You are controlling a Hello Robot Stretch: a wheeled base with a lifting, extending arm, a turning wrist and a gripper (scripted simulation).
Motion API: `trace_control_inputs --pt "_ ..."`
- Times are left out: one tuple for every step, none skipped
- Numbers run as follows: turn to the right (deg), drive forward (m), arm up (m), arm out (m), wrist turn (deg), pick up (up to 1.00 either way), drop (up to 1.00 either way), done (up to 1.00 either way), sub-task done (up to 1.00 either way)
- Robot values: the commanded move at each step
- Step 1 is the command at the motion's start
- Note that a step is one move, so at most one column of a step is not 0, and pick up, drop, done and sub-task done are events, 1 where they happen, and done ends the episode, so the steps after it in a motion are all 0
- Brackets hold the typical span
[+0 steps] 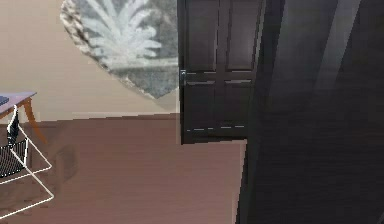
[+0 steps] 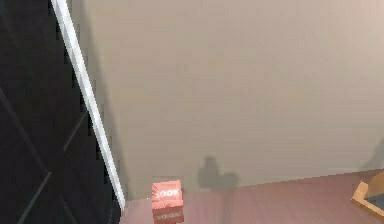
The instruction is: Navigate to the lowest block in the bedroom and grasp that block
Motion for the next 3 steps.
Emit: trace_control_inputs --pt "0.0 0.00 0.08 0.00 0.0 0.00 0.00 0.00 0.00" --pt "0.0 0.00 0.00 0.50 0.0 0.00 0.00 0.00 0.00" --pt "0.0 0.00 0.00 0.00 45.0 0.00 0.00 0.00 0.00"
